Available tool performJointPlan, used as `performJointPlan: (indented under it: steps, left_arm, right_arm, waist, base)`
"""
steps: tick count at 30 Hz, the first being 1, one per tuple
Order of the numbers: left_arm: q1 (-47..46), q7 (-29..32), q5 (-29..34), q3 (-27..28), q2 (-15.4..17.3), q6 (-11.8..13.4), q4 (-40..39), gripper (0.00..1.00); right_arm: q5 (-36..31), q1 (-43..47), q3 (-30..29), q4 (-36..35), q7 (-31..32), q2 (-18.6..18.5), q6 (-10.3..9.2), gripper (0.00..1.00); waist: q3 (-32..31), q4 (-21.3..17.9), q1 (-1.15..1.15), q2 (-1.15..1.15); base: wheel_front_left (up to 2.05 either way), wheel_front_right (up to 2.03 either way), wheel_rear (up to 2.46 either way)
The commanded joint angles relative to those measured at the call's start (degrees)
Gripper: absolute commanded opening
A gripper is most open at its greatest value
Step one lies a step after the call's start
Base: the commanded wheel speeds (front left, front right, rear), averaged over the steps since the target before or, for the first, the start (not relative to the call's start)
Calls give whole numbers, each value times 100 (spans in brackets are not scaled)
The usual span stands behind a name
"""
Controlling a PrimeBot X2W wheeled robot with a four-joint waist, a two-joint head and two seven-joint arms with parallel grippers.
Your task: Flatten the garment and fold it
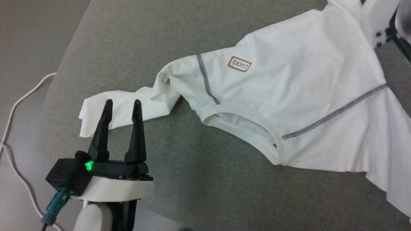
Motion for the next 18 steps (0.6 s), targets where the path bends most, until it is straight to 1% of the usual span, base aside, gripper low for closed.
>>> performJointPlan:
  steps: [1,3,4,7,10,13,15,18]
  left_arm:
    - [139,-27,74,89,-12,-36,-48,100]
    - [243,-27,118,161,-12,-40,-87,100]
    - [243,-27,118,161,-12,-40,-87,100]
    - [376,-27,164,254,-12,-41,-150,100]
    - [450,-27,197,299,-12,-54,-194,100]
    - [464,-27,218,308,-12,-74,-216,100]
    - [455,-27,222,305,-12,-86,-222,100]
    - [454,-27,221,298,-12,-104,-230,100]
  right_arm:
    - [106,559,-194,-370,131,-134,-6,100]
    - [199,1285,-540,-933,328,-252,-6,100]
    - [199,1285,-540,-933,328,-252,-6,100]
    - [285,2528,-1123,-1912,654,-277,-6,100]
    - [251,3781,-1724,-2883,964,-70,-6,100]
    - [153,4858,-2105,-3684,1227,260,-6,100]
    - [119,5411,-2245,-4050,1363,483,-6,100]
    - [-13,5961,-2262,-4328,1452,615,-6,100]
  waist:
    - [-455,-482,1,0]
    - [-532,-583,1,0]
    - [-532,-583,1,0]
    - [-600,-721,1,0]
    - [-630,-812,1,0]
    - [-644,-847,1,0]
    - [-647,-841,1,0]
    - [-652,-798,1,0]
  base:
    - [0,0,0]
    - [0,0,0]
    - [0,0,0]
    - [0,0,0]
    - [0,0,0]
    - [0,0,0]
    - [0,0,0]
    - [0,0,0]
